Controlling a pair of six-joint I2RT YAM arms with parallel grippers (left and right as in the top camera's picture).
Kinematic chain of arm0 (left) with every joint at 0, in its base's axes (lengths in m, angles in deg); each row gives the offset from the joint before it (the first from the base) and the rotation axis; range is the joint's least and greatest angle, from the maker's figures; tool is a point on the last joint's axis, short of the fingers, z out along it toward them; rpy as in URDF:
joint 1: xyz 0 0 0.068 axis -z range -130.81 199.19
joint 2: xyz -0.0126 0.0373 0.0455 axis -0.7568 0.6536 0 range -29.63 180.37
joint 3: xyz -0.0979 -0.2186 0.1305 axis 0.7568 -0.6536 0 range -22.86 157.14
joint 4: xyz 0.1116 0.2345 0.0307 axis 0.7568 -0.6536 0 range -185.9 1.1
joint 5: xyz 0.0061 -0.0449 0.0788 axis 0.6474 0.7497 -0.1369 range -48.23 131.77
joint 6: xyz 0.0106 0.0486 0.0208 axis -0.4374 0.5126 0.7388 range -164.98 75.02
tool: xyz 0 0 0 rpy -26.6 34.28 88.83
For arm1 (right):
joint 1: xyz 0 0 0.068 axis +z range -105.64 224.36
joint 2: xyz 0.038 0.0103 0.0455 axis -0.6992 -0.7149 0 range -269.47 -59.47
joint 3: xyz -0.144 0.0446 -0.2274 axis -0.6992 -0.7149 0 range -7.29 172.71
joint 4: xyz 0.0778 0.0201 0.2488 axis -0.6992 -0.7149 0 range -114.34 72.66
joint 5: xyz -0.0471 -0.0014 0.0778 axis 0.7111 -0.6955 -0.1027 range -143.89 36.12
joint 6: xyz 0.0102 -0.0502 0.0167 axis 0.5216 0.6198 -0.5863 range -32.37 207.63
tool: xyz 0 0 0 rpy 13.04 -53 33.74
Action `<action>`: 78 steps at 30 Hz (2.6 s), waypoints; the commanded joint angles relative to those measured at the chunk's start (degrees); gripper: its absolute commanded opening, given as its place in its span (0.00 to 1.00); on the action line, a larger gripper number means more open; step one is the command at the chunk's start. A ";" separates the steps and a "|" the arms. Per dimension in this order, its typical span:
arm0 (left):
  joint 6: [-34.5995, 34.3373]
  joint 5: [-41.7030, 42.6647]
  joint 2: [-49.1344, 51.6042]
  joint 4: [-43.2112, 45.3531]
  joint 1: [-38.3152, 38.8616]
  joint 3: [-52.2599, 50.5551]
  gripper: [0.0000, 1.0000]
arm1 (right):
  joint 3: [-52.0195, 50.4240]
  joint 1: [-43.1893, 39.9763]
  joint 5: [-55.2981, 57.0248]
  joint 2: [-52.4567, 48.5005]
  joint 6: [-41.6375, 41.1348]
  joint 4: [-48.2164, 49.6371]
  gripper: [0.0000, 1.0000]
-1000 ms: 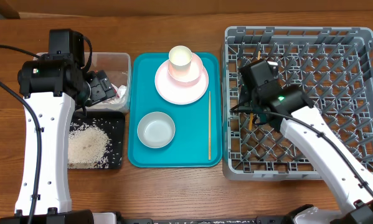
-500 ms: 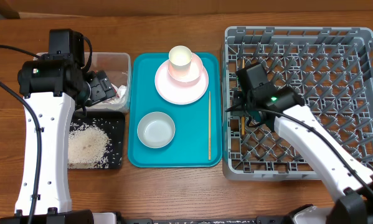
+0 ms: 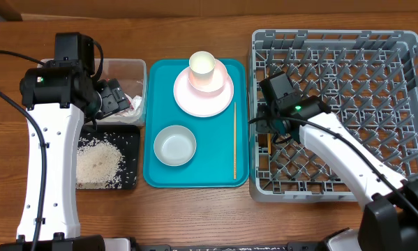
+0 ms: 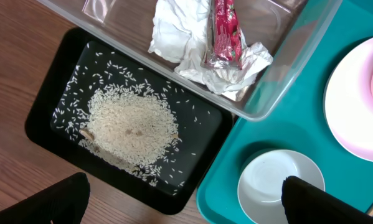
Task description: Sort waste into correct bins and load items into the dishwasher
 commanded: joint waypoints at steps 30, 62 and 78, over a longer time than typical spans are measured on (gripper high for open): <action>-0.17 -0.37 0.04 0.02 0.02 0.55 1.00 | 18.56 20.76 0.61 -1.68 -18.91 -5.86 0.40; -0.17 -0.37 0.09 0.02 0.00 0.55 1.00 | 18.43 25.40 9.03 -12.74 -18.71 -7.45 0.40; -0.17 -0.37 0.11 0.07 0.00 0.55 1.00 | 18.40 25.40 10.75 -14.38 -18.71 -8.07 0.40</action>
